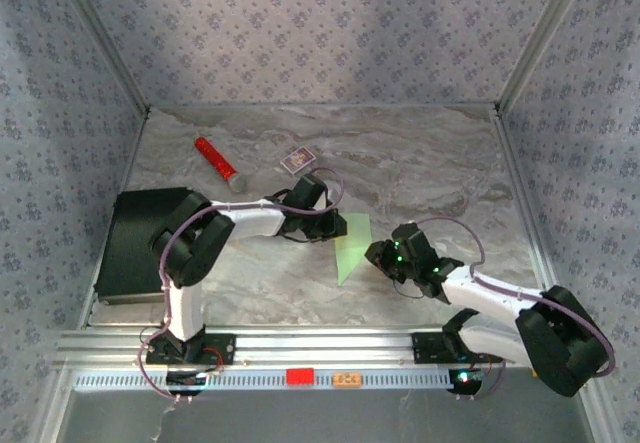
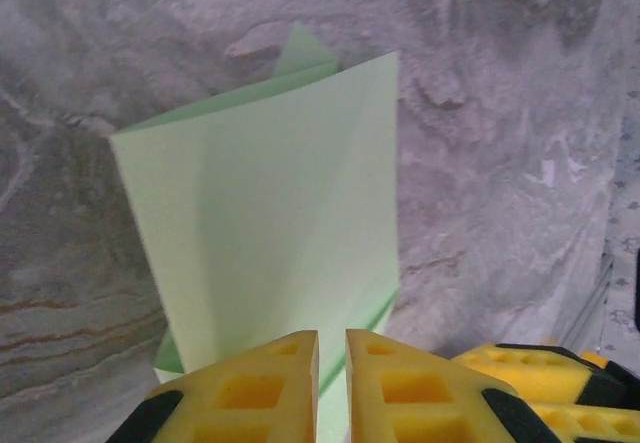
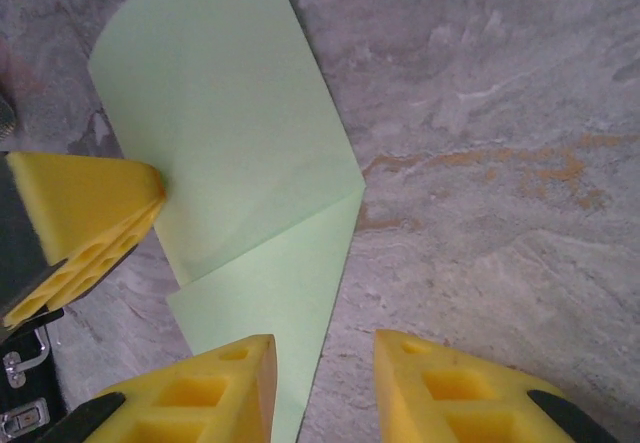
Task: Fold a paper plane with a square sheet of paper (pick it up from the middle)
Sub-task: Fold the wing for the fifth time at the center of the table.
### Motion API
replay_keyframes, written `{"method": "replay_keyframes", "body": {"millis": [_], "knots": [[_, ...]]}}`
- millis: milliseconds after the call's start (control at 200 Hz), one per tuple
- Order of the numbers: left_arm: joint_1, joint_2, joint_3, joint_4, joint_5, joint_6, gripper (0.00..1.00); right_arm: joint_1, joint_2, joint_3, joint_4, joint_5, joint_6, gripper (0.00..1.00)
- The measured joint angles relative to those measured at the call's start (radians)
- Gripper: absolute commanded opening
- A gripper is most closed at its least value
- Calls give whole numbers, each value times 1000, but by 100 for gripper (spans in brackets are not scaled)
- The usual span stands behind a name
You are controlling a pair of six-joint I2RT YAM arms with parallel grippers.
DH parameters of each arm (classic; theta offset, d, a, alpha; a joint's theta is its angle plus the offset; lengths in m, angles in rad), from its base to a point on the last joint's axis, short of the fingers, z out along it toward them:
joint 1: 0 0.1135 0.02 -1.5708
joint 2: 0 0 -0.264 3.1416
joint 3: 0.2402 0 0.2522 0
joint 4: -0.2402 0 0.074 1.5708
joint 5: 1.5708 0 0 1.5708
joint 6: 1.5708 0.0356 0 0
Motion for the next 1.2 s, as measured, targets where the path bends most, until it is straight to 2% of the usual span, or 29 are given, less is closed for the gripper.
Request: {"method": "replay_keyframes", "body": {"millis": [435, 830, 1199], "knots": [[22, 22, -79, 105, 43, -17, 9, -78, 114, 45, 57, -140, -61, 41], [26, 21, -91, 129, 55, -24, 9, -113, 212, 71, 101, -231, -71, 41], [26, 21, -92, 131, 55, -26, 8, -117, 262, 75, 182, -266, -59, 39]]}}
